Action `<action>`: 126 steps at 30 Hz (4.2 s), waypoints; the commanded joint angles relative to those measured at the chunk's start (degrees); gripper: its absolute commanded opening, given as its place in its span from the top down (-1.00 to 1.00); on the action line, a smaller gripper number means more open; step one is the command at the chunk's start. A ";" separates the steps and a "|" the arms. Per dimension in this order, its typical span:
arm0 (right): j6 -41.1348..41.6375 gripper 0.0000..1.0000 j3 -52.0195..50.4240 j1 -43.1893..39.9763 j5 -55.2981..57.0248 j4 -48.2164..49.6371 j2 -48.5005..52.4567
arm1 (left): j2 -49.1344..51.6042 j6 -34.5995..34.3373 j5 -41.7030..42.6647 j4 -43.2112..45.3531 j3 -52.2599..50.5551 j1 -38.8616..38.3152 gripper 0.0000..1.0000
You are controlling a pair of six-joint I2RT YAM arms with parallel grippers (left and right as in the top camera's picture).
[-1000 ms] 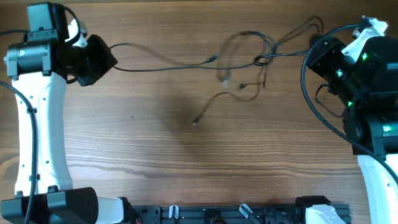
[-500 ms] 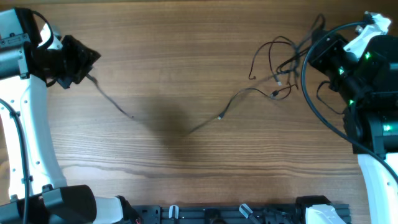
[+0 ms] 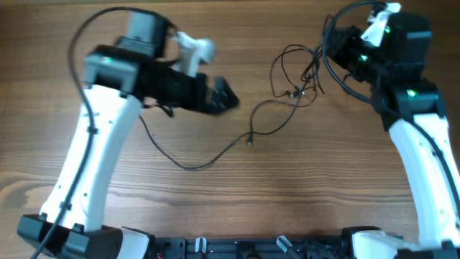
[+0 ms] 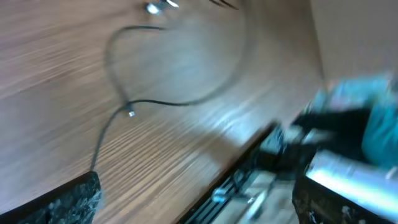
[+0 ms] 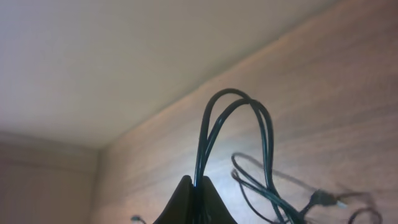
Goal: Untangle cables
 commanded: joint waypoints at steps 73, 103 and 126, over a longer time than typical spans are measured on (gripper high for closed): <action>-0.24 -0.99 0.48 -7.32 8.11 -22.32 1.11 | -3.87 -46.71 -20.28 39.36 6.58 18.12 0.81; -0.26 -0.99 0.48 -7.32 8.11 -22.32 1.11 | 13.88 -34.21 -27.54 8.41 -4.81 -2.99 -0.89; -0.26 -0.99 0.48 -7.32 8.11 -22.32 1.11 | 13.94 -36.02 -31.01 38.16 -27.23 -8.52 0.92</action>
